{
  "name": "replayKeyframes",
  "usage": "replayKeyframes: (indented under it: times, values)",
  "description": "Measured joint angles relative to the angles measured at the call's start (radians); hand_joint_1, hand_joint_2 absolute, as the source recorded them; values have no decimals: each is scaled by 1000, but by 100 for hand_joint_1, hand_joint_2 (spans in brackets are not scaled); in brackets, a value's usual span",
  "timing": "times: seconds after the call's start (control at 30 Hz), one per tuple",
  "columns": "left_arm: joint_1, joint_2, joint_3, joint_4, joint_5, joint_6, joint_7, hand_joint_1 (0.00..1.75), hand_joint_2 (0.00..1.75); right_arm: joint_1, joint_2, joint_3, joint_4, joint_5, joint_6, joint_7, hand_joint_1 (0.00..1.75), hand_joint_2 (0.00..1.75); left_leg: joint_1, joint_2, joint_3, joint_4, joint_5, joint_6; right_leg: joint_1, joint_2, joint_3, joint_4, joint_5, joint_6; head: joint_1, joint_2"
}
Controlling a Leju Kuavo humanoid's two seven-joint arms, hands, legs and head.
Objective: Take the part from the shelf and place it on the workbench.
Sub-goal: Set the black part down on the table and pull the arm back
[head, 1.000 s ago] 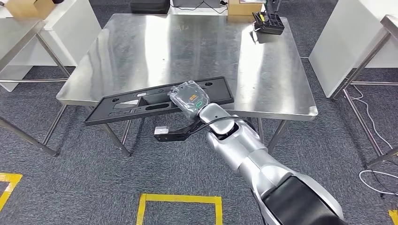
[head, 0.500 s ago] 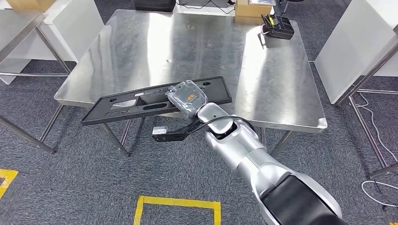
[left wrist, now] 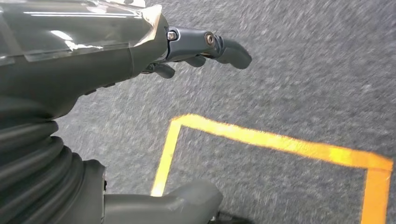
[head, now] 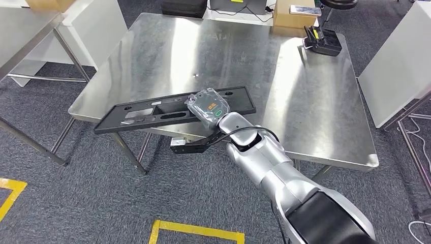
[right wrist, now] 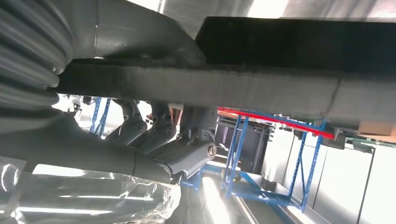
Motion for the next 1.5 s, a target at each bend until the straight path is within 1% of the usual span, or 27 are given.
replayKeyframes:
  times: [0.07,0.13,0.2,0.27,0.3,0.33,0.4,0.47,0.5,0.6,0.63,0.73,0.8,0.83,0.87,0.9,0.97,1.0,1.07,1.13,1.17,1.27,1.3,1.33,1.4,1.47,1.5]
  values:
    - [2,-1,2,0,1,3,1,0,175,-3,5,0,0,0,0,3,150,175,1,10,-20,52,12,-8,-12,1,27,-19,-1,-15,-1,0]
    - [0,-1,4,0,1,3,0,0,175,-8,11,0,0,0,0,14,150,175,6,21,-97,176,1,-19,-16,1,56,-30,-12,-28,-4,0]
    - [-1,0,4,0,1,2,-3,0,175,-11,13,0,3,0,0,34,150,175,14,24,-190,292,-53,-32,-18,1,78,-34,-29,-32,-6,0]
    - [1,2,5,0,-1,-2,-6,0,175,-13,9,-2,8,0,0,59,150,175,23,28,-240,311,-92,-41,-20,2,101,-34,-50,-27,-7,0]
    - [2,3,5,0,-3,-4,-7,0,175,-14,6,-4,11,0,0,69,150,175,26,31,-247,293,-91,-45,-22,3,112,-34,-58,-24,-7,0]
    - [3,4,5,0,-3,-5,-8,0,175,-15,2,-6,13,0,-1,76,150,175,28,33,-244,263,-74,-47,-23,3,122,-34,-66,-21,-7,0]
    - [3,6,5,0,-4,-6,-9,0,175,-22,-6,-10,19,-2,-1,81,150,175,30,39,-217,148,27,-48,-24,3,147,-33,-85,-13,-7,0]
    - [4,7,6,0,-6,-9,-10,0,175,-31,-14,-14,25,-4,-2,89,150,175,27,47,-193,28,109,-39,-17,5,165,-31,-111,2,-10,0]
    - [5,7,6,0,-8,-11,-10,0,175,-34,-18,-16,27,-6,-3,96,150,175,26,47,-187,3,124,-31,-12,6,172,-25,-119,9,-10,0]
    - [5,7,6,0,-12,-16,-15,0,175,-43,-41,-38,34,-16,-8,122,150,175,24,37,-157,-3,135,-4,-6,6,177,25,-139,24,-6,0]
    - [3,7,6,0,-14,-17,-18,0,175,-49,-54,-50,37,-18,-11,128,150,175,22,35,-148,-2,133,5,-7,6,159,65,-153,24,-4,0]
    - [-2,8,10,0,-21,-19,-25,0,175,-65,-91,-84,47,-19,-21,133,150,175,12,27,-129,0,116,24,-9,5,42,241,-227,11,-1,0]
    - [-1,9,12,0,-23,-21,-26,0,175,-65,-107,-98,55,-18,-21,135,150,175,6,23,-114,1,101,28,-8,5,-17,281,-247,12,-1,0]
    - [-1,8,13,0,-23,-22,-26,0,175,-65,-112,-103,58,-17,-21,135,150,175,2,21,-104,1,92,29,-6,5,-23,251,-231,16,0,0]
    - [-1,8,14,0,-23,-22,-26,0,175,-65,-117,-106,61,-17,-21,135,150,175,-1,20,-92,1,83,29,-4,5,-15,194,-197,21,-1,0]
    - [-1,8,14,0,-23,-23,-27,0,175,-65,-121,-109,63,-16,-21,135,150,175,-4,19,-80,1,73,29,-1,5,-1,123,-142,24,0,0]
    - [-3,7,15,0,-24,-23,-27,0,175,-66,-127,-113,68,-12,-21,140,150,175,-9,15,-63,2,56,23,5,5,24,25,-64,17,-1,0]
    - [-3,7,15,0,-24,-23,-28,0,175,-66,-130,-115,70,-8,-22,145,150,175,-10,14,-58,5,50,19,7,5,30,3,-43,8,0,0]
    - [-4,8,17,0,-26,-23,-30,0,175,-67,-133,-120,72,2,-22,156,150,175,-10,12,-54,14,43,11,2,5,50,-7,-42,-9,1,0]
    - [-3,9,20,0,-25,-26,-39,0,175,-73,-136,-127,73,7,-22,159,150,175,-8,16,-68,52,27,2,-7,5,73,-17,-43,-18,0,0]
    - [-3,9,23,0,-24,-29,-47,0,175,-76,-137,-130,73,8,-21,159,150,175,-5,18,-93,97,9,-5,-11,5,83,-20,-45,-21,-2,0]
    - [-3,8,29,-1,-31,-23,-84,0,175,-77,-141,-137,76,16,-22,159,150,175,10,24,-207,266,-52,-25,-12,5,98,-20,-57,-28,-8,0]
    - [-2,9,29,-1,-49,-4,-102,0,175,-73,-144,-140,78,21,-22,159,150,175,15,26,-229,281,-49,-30,-13,6,104,-20,-63,-26,-8,0]
    - [0,8,31,-3,-83,23,-118,0,175,-67,-148,-143,80,26,-23,159,150,175,19,29,-234,263,-27,-34,-15,6,112,-19,-68,-22,-9,0]
    - [1,6,47,-10,-198,88,-144,0,175,-60,-157,-152,83,37,-25,157,150,175,28,34,-193,135,67,-43,-19,6,130,-19,-84,-10,-9,0]
    - [-2,1,77,-14,-288,122,-166,0,175,-60,-164,-160,87,48,-29,155,75,87,27,36,-152,30,107,-39,-17,7,137,-16,-97,3,-10,0]
    - [-3,-1,93,-15,-305,125,-178,0,175,-60,-166,-163,88,53,-31,154,38,44,24,35,-145,16,105,-31,-15,7,135,-16,-102,10,-11,0]
